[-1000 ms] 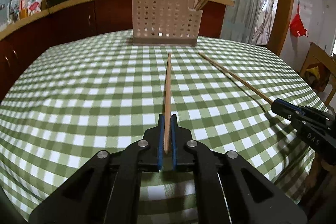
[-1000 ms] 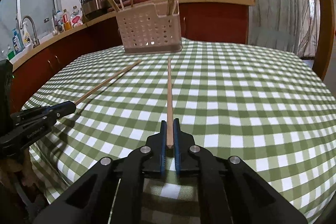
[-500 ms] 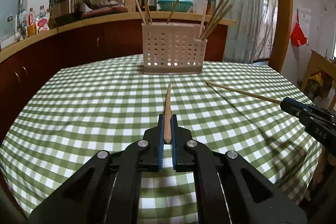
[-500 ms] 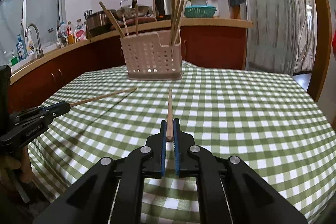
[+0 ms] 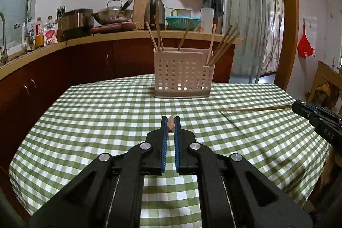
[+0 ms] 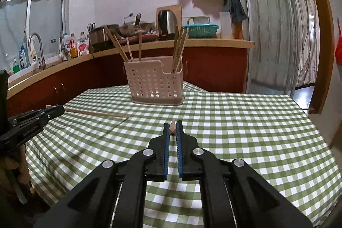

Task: Organize utensils
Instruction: 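Lift both held chopsticks upright and carry them over the beige caddy, then lower both chopsticks into the caddy and open both grippers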

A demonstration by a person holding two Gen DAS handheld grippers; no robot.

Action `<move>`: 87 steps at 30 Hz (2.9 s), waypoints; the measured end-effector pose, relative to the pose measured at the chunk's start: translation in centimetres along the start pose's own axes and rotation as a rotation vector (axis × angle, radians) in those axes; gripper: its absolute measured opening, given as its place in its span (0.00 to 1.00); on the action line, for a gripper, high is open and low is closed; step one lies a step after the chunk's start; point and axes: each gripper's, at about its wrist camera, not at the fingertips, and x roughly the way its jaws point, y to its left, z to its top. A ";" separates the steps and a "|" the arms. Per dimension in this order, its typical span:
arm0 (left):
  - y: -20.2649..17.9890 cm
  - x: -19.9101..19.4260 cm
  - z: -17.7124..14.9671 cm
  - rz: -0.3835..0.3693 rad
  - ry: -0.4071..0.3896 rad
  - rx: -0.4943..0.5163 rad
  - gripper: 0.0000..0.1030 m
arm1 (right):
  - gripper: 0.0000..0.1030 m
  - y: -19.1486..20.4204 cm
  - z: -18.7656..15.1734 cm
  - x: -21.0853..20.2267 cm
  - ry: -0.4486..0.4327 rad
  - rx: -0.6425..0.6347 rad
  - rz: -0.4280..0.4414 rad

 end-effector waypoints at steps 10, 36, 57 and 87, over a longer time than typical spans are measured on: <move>0.4 -1.3 1.7 0.008 -0.028 0.007 0.06 | 0.07 -0.5 2.2 -1.3 -0.042 0.037 0.015; 0.7 -0.7 6.1 0.018 -0.071 0.052 0.06 | 0.07 0.0 6.6 -0.5 -0.052 -0.017 -0.002; 2.0 2.6 8.7 0.016 -0.063 0.039 0.07 | 0.07 0.6 9.6 3.5 -0.081 -0.024 0.005; 2.8 1.7 14.6 -0.075 -0.199 -0.005 0.06 | 0.07 1.7 13.8 2.6 -0.190 -0.027 0.074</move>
